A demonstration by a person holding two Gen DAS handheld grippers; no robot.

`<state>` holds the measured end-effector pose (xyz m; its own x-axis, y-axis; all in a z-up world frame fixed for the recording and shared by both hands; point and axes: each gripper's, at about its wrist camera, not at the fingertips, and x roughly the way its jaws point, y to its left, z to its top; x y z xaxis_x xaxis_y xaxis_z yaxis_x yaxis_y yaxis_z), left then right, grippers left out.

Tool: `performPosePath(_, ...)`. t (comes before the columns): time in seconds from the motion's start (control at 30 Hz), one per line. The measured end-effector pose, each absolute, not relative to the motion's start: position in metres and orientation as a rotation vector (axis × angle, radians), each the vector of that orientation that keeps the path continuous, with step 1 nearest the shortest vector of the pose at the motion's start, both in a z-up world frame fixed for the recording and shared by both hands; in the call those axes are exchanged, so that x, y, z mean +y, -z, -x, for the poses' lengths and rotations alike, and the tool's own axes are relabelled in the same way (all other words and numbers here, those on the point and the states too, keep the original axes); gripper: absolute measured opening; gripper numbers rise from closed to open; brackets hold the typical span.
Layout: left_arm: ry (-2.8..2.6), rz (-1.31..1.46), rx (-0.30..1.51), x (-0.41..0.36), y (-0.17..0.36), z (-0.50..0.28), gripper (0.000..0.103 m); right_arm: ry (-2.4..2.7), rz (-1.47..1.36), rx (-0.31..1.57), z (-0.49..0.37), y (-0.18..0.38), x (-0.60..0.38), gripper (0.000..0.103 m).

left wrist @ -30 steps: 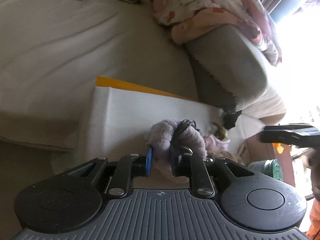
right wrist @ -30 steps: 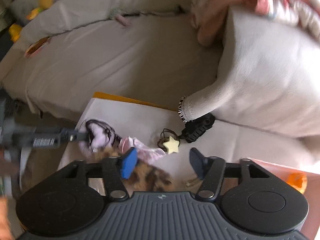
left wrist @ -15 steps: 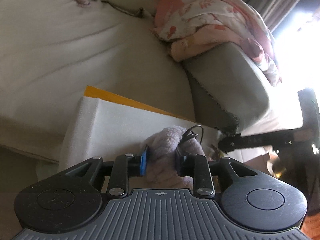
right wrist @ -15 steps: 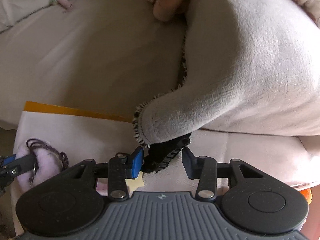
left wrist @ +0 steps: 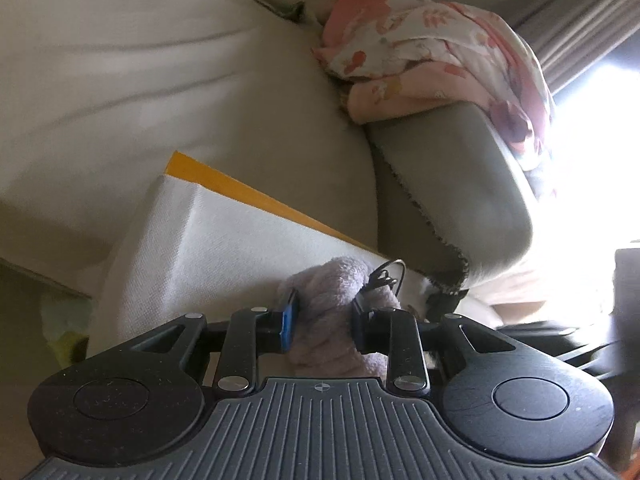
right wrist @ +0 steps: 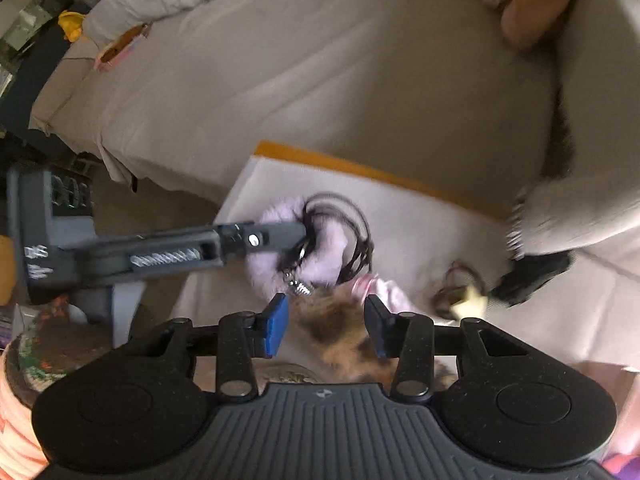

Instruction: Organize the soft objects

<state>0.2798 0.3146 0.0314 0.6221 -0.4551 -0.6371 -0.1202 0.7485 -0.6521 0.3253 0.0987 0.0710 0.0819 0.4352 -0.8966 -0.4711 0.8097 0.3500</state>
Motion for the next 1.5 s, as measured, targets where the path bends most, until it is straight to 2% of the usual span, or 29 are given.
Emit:
performPosePath(0.03, 0.214, 0.716, 0.896, 0.314, -0.031, -0.279, 0.031, -0.669, 0.049, 1.334, -0.322, -0.067, 0.102, 0.04)
performPosePath(0.07, 0.214, 0.703, 0.897, 0.314, -0.032, -0.278, 0.033, -0.659, 0.086, 1.34, -0.321, -0.062, 0.104, 0.026)
performPosePath(0.1, 0.211, 0.683, 0.899, 0.313, -0.032, -0.277, 0.037, -0.661, 0.116, 1.345, -0.318, -0.059, 0.105, 0.017)
performPosePath(0.2, 0.189, 0.594, 0.902, 0.305, -0.035, -0.275, 0.047, -0.699, 0.095, 1.293, -0.304, -0.08, 0.091, 0.012)
performPosePath(0.23, 0.188, 0.571, 0.896, 0.302, -0.036, -0.275, 0.048, -0.703, 0.071, 1.265, -0.302, -0.091, 0.087, 0.01)
performPosePath(0.3, 0.181, 0.538, 0.892, 0.297, -0.037, -0.277, 0.047, -0.711, 0.01, 1.178, -0.294, -0.126, 0.066, 0.0)
performPosePath(0.5, 0.15, 0.434, 0.884, 0.276, -0.039, -0.285, 0.045, -0.745, -0.062, 0.947, -0.264, -0.218, 0.028, 0.0)
performPosePath(0.6, 0.156, 0.493, 0.902, 0.282, -0.039, -0.285, 0.04, -0.769, -0.002, 0.954, -0.253, -0.218, 0.032, 0.001)
performPosePath(0.63, 0.17, 0.526, 0.9, 0.285, -0.04, -0.283, 0.039, -0.769, 0.01, 0.981, -0.255, -0.211, 0.036, 0.004)
performPosePath(0.77, 0.258, 0.624, 0.899, 0.295, -0.04, -0.276, 0.039, -0.762, 0.029, 1.105, -0.275, -0.167, 0.055, 0.032)
performPosePath(0.93, 0.275, 0.72, 0.888, 0.307, -0.036, -0.271, 0.039, -0.71, 0.069, 1.236, -0.299, -0.106, 0.086, 0.032)
performPosePath(1.13, 0.254, 0.727, 0.882, 0.312, -0.03, -0.273, 0.039, -0.703, 0.118, 1.343, -0.307, -0.063, 0.109, 0.032)
performPosePath(1.17, 0.255, 0.724, 0.88, 0.312, -0.029, -0.274, 0.039, -0.706, 0.117, 1.35, -0.308, -0.06, 0.107, 0.023)
performPosePath(1.23, 0.251, 0.716, 0.878, 0.311, -0.03, -0.274, 0.041, -0.719, 0.123, 1.327, -0.305, -0.063, 0.104, 0.01)
performPosePath(1.5, 0.21, 0.667, 0.883, 0.306, -0.029, -0.276, 0.042, -0.784, -0.028, 1.139, -0.295, -0.138, 0.063, 0.008)
